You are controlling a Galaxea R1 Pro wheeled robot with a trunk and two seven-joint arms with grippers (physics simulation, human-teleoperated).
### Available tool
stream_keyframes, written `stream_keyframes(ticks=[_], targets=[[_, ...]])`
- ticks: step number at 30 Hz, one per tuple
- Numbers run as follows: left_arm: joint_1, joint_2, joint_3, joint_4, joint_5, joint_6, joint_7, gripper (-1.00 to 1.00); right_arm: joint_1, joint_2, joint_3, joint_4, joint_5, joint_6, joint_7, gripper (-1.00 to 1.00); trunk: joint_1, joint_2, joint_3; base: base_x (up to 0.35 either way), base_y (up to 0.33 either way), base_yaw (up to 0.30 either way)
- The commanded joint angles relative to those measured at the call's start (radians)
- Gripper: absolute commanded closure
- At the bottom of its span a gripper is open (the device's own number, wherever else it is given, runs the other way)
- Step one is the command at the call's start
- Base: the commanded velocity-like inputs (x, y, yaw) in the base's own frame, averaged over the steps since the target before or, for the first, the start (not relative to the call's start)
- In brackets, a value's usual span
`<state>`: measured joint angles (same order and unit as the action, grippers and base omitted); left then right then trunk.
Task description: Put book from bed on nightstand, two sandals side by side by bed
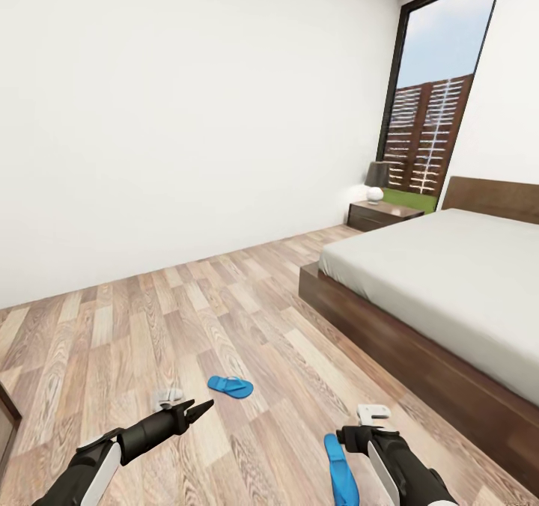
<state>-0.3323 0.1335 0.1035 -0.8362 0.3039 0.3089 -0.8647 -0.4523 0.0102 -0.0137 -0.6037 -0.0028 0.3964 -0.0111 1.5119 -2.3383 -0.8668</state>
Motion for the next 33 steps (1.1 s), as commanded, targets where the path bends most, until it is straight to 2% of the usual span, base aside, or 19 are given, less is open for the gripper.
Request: stream_keyframes(ticks=[1,23,33], targets=[[-0.001,0.0,0.001,0.0,0.008,0.01,-0.002,-1.0,0.0,0.001,-0.001,-0.001,0.0,0.005,-0.001,-1.0,0.004,-0.008,-0.004,0.0,0.0,0.0],[-0.001,0.0,0.0,0.0,0.008,0.01,-0.002,-1.0,0.0,0.001,0.0,-0.001,0.0,0.005,-0.001,-1.0,0.088,-0.162,-0.073,0.0,0.0,0.0],[-0.001,0.0,-0.001,0.0,0.008,0.009,-0.002,-1.0,0.0,0.001,0.0,-0.001,0.0,0.005,-0.001,-1.0,0.093,-0.164,-0.112,0.0,0.0,0.0]])
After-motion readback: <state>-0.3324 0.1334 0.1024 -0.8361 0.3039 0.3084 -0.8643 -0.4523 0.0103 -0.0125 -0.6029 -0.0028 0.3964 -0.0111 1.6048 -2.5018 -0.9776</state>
